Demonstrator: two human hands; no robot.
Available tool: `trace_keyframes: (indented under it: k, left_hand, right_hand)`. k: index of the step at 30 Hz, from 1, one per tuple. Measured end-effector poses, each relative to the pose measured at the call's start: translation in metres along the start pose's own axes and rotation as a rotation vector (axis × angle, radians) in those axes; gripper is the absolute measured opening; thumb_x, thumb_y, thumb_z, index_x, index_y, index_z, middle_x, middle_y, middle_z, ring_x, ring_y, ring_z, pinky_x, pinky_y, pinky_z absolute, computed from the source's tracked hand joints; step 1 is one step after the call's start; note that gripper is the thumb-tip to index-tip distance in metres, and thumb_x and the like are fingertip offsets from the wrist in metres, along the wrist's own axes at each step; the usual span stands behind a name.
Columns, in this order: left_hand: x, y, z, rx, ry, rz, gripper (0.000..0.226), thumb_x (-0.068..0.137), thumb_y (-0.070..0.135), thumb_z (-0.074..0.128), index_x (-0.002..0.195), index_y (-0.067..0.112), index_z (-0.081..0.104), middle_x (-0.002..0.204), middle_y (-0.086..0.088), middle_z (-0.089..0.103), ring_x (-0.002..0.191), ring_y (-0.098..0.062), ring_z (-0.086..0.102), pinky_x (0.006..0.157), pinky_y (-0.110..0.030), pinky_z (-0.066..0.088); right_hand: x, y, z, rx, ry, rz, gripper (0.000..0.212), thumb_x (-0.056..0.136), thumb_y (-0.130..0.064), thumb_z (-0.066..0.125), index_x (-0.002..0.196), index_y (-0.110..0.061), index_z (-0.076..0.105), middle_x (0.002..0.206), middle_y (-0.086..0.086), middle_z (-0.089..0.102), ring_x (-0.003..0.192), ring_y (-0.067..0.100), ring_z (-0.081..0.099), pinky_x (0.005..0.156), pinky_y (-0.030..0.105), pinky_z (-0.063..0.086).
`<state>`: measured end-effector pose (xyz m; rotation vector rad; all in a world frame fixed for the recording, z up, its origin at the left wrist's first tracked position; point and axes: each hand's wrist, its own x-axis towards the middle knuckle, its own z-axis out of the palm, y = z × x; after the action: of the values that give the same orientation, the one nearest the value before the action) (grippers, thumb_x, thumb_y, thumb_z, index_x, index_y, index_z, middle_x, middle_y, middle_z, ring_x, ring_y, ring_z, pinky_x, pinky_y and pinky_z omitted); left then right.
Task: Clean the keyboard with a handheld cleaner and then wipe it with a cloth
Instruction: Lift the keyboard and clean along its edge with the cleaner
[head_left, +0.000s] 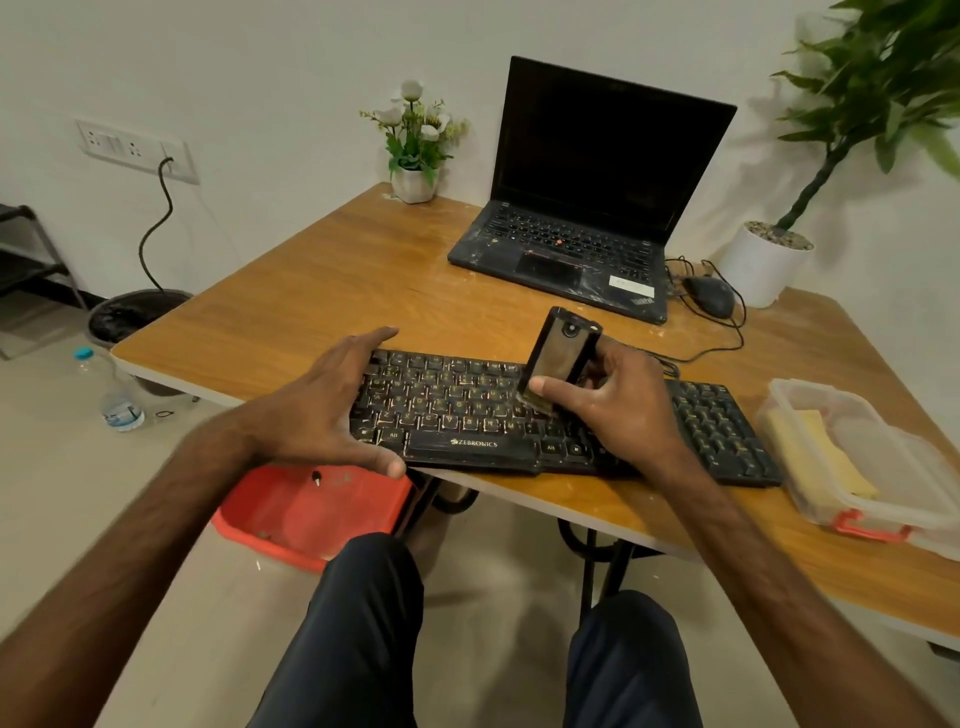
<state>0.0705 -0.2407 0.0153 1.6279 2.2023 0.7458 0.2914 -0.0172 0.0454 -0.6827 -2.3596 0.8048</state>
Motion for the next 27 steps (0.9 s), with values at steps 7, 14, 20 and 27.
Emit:
trace_keyframes:
  k: [7, 14, 20, 27]
  left_hand:
    - [0.001, -0.008, 0.008, -0.132, 0.057, 0.002, 0.145, 0.045, 0.074, 0.084, 0.158, 0.033, 0.004, 0.155, 0.007, 0.023, 0.143, -0.009, 0.024, 0.117, -0.032, 0.026]
    - [0.004, -0.017, 0.009, -0.241, 0.044, 0.007, 0.14, 0.047, 0.065, 0.091, 0.154, 0.041, 0.004, 0.148, 0.007, 0.03, 0.138, -0.007, 0.036, 0.106, -0.017, 0.041]
    - [0.005, -0.017, 0.009, -0.261, 0.061, 0.027, 0.14, 0.046, 0.064, 0.091, 0.153, 0.036, 0.006, 0.144, 0.006, 0.034, 0.136, -0.007, 0.039, 0.115, -0.035, 0.039]
    - [0.006, -0.016, 0.011, -0.259, 0.073, 0.03, 0.141, 0.045, 0.065, 0.09, 0.154, 0.034, 0.006, 0.142, 0.007, 0.035, 0.134, -0.003, 0.039, 0.114, -0.029, 0.037]
  right_hand:
    - [-0.016, -0.014, 0.011, 0.01, -0.093, -0.07, 0.037, 0.074, -0.046, 0.08, 0.105, -0.035, 0.064, 0.091, -0.017, 0.068, 0.079, 0.006, 0.062, 0.065, 0.022, 0.053]
    - [-0.012, -0.014, 0.004, 0.032, -0.073, -0.006, 0.043, 0.073, -0.045, 0.081, 0.109, -0.024, 0.069, 0.094, -0.015, 0.069, 0.082, 0.0, 0.063, 0.067, 0.018, 0.053]
    - [-0.016, -0.018, 0.0, -0.164, -0.001, -0.011, 0.051, 0.074, -0.053, 0.076, 0.112, -0.021, 0.067, 0.1, -0.008, 0.07, 0.083, 0.005, 0.063, 0.071, 0.033, 0.057]
    - [-0.05, -0.024, 0.007, -0.188, -0.032, -0.073, 0.056, 0.071, -0.064, 0.067, 0.109, -0.023, 0.065, 0.098, -0.006, 0.069, 0.084, 0.008, 0.062, 0.069, 0.033, 0.057]
